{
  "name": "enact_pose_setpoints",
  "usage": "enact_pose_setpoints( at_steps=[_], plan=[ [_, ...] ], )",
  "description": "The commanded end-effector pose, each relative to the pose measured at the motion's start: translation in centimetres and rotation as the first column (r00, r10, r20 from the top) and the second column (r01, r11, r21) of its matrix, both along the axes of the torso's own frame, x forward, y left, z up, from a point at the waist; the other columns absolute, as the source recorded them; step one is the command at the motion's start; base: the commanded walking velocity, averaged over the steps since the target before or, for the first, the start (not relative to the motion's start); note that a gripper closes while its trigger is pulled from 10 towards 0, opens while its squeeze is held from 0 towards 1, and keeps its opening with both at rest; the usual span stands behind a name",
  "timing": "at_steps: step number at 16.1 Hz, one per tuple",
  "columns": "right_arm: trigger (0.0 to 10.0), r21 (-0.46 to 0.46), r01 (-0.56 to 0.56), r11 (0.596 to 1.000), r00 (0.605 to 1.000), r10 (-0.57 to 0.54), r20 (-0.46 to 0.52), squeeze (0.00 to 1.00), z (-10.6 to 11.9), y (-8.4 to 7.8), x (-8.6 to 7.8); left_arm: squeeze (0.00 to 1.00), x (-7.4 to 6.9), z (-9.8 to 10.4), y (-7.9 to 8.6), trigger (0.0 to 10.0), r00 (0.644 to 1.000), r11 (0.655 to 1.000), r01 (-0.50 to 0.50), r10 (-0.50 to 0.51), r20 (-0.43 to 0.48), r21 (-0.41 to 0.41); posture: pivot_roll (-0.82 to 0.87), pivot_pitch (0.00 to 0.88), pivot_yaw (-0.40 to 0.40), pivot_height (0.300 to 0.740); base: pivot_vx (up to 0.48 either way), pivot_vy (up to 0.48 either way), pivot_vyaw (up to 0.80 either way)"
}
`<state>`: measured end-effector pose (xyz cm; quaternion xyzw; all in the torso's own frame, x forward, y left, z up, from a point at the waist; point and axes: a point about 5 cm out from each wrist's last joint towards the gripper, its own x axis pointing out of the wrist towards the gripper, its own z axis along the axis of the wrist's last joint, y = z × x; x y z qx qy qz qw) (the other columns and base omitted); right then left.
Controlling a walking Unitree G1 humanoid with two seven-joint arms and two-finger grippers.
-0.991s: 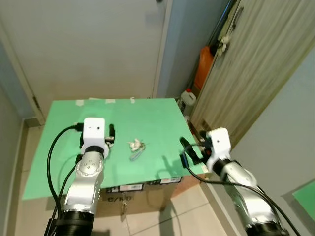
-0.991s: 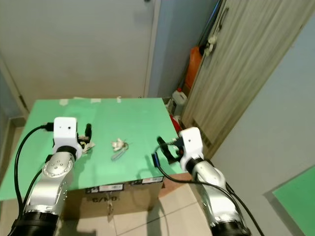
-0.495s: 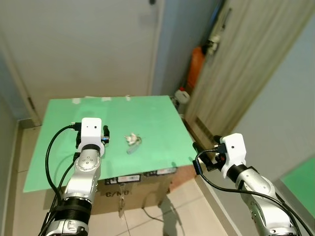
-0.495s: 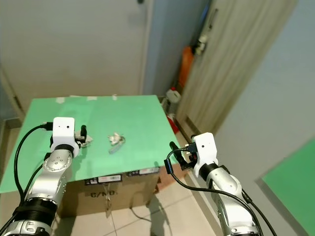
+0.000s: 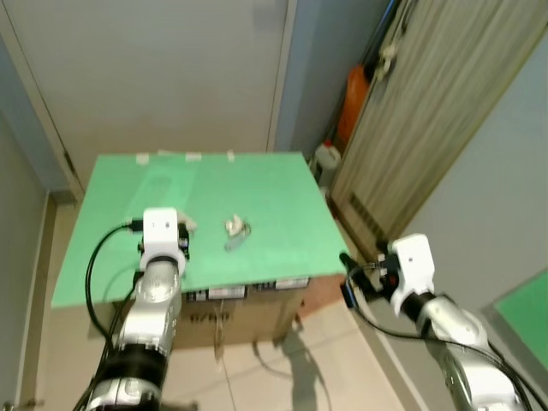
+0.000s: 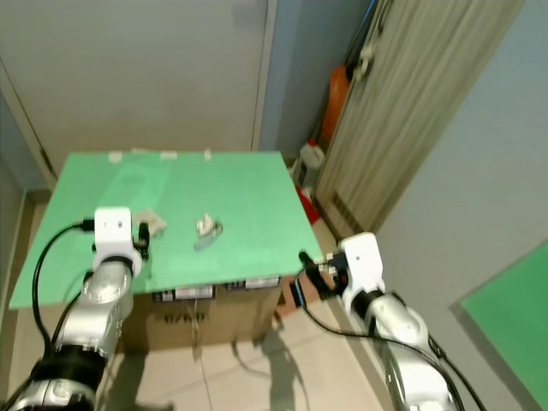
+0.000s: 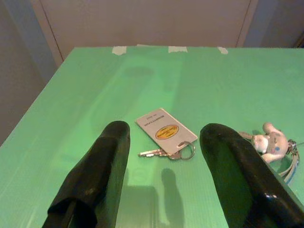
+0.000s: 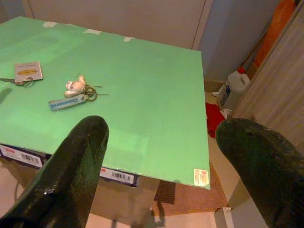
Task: Hang keys on a hook
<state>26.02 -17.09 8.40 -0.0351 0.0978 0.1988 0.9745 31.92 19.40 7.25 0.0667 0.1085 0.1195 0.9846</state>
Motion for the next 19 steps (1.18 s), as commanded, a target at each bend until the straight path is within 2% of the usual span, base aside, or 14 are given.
enact_pose_setpoints(
  at_steps=[1, 7, 14, 15, 17, 19],
  plan=[
    [10.0, -0.005, -0.011, 1.0, 1.0, 0.011, 0.011, 0.0, 0.5, -0.1, 0.3, 0.0, 0.0, 0.1, -0.5, 10.0, 1.0, 1.0, -0.002, 0.002, 0.01, -0.006, -0.06, 0.062, -0.125, 0.74, 0.0, 0.0, 0.0],
    [10.0, -0.002, -0.049, 0.999, 0.999, 0.049, 0.013, 0.0, 0.7, 0.4, 0.8, 0.0, -0.5, -0.2, -1.2, 10.0, 1.0, 1.0, -0.002, 0.002, 0.027, -0.007, -0.04, 0.051, -0.141, 0.74, 0.0, 0.0, 0.0],
    [10.0, -0.019, -0.068, 0.997, 0.998, 0.068, -0.013, 0.0, 0.2, 0.7, 0.8, 0.0, -0.5, -0.1, -1.5, 10.0, 0.999, 1.0, 0.012, -0.012, 0.039, -0.001, -0.03, 0.038, -0.147, 0.74, 0.0, 0.0, 0.0],
    [10.0, -0.026, -0.077, 0.997, 0.997, 0.077, -0.007, 0.0, 0.4, 0.6, 0.7, 0.0, -0.4, -0.1, -1.3, 10.0, 0.999, 0.999, -0.005, 0.007, 0.041, -0.046, -0.03, 0.036, -0.151, 0.74, 0.0, 0.0, 0.0],
    [10.0, -0.038, -0.106, 0.994, 0.994, 0.106, -0.003, 0.0, 0.6, 0.4, 0.1, 0.0, 0.3, 0.2, -0.4, 10.0, 0.998, 0.999, -0.04, 0.041, 0.048, -0.037, -0.04, 0.037, -0.163, 0.74, 0.0, 0.0, 0.0],
    [10.0, -0.044, -0.181, 0.982, 0.983, 0.181, -0.011, 0.0, 0.8, 0.5, -0.8, 0.0, 0.9, 0.4, 0.5, 10.0, 0.995, 0.995, -0.087, 0.089, 0.044, -0.055, -0.05, 0.039, -0.169, 0.74, 0.0, 0.0, 0.0]
  ],
)
